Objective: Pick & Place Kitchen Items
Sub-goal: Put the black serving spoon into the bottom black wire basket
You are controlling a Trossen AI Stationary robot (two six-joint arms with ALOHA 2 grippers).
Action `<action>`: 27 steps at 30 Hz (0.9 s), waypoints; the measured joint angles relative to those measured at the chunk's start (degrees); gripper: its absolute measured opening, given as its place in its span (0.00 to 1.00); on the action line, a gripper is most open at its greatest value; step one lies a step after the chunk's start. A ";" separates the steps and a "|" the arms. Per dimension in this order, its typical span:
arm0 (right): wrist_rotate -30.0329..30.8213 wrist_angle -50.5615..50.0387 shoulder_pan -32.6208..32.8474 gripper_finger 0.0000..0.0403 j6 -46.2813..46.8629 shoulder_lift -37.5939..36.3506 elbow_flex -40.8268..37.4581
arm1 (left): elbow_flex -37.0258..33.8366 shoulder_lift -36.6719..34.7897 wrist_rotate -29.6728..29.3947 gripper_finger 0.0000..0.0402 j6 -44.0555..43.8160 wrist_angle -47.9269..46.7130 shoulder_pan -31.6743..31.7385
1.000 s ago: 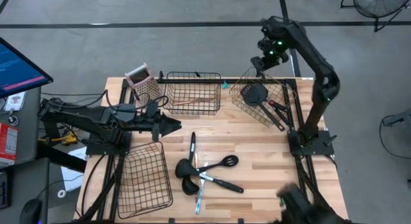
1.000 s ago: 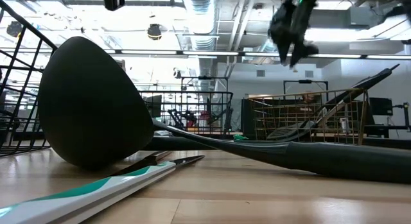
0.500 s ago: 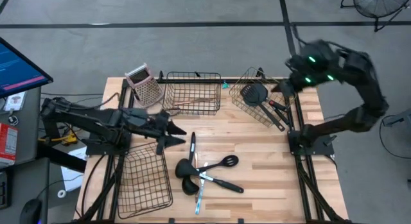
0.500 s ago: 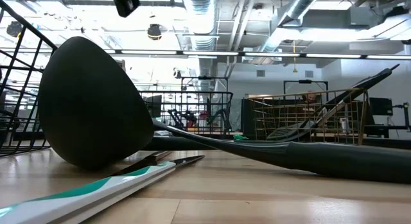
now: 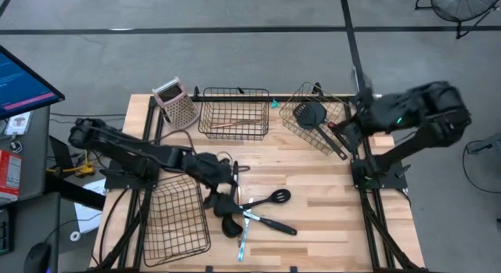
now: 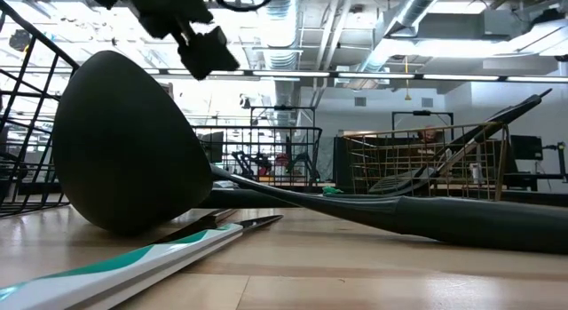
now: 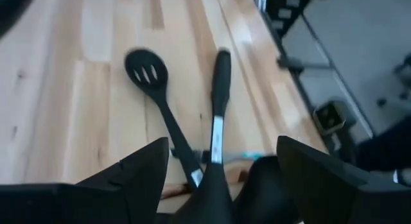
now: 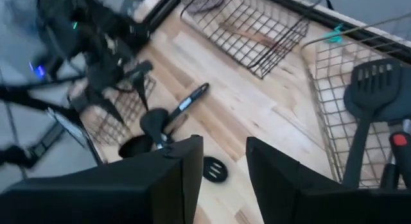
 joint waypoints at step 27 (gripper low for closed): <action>13.59 -0.02 29.04 0.29 21.79 14.41 0.02 | 19.72 17.57 3.82 0.69 7.89 -22.01 0.17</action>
